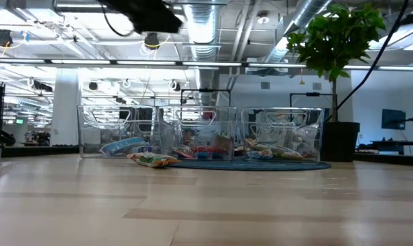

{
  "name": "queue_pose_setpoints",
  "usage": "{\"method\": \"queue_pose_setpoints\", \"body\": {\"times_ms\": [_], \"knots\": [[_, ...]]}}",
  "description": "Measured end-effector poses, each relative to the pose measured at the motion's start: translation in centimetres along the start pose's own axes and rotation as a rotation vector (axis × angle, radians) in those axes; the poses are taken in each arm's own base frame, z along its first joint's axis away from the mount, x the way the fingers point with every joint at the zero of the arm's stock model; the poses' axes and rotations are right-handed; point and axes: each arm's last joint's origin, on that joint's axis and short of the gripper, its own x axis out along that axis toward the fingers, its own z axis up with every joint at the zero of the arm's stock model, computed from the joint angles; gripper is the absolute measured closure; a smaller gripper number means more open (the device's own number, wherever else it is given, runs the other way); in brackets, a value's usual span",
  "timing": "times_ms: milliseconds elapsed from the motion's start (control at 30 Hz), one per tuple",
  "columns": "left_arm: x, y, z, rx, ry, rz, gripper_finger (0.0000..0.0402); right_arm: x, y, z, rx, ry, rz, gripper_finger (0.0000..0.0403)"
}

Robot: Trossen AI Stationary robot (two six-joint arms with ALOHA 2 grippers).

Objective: Pick and place Granola Bars by type
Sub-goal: Put the orange granola bar into the right transparent bin

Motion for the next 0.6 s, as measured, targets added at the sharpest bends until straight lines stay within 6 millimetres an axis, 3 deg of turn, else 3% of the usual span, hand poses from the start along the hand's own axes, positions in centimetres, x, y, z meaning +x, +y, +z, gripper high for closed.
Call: {"method": "queue_pose_setpoints", "body": {"times_ms": [200, 400, 600], "knots": [[-5.3, -0.8, -0.9, -0.043, 0.132, -0.149, 0.0203, 1.6, -0.1, 0.7, 0.074, 0.008, -0.01, 0.0272], [-8.9, -2.5, -4.6, -0.1, 0.331, -0.302, 0.0203, 5.1, -0.4, 2.0, 0.184, 0.071, 0.001, 0.0272], [-10.6, -4.7, -9.2, -0.149, 0.386, -0.383, 0.0203, 8.7, -1.3, 3.0, 0.288, 0.156, 0.02, 0.0272]]}}
